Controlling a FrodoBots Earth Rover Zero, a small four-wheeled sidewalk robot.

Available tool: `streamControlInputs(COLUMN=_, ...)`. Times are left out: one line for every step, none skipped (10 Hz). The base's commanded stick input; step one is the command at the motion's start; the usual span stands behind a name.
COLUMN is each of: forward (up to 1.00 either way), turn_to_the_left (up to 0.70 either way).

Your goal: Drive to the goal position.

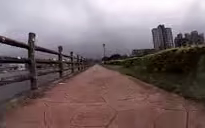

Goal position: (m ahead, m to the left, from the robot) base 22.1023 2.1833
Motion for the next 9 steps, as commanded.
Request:
streamControlInputs(forward=1.00, turn_to_the_left=0.00)
streamControlInputs(forward=1.00, turn_to_the_left=0.00)
streamControlInputs(forward=1.00, turn_to_the_left=0.00)
streamControlInputs(forward=1.00, turn_to_the_left=0.00)
streamControlInputs(forward=1.00, turn_to_the_left=0.00)
streamControlInputs(forward=1.00, turn_to_the_left=0.00)
streamControlInputs(forward=1.00, turn_to_the_left=0.00)
streamControlInputs(forward=1.00, turn_to_the_left=0.00)
streamControlInputs(forward=1.00, turn_to_the_left=0.00)
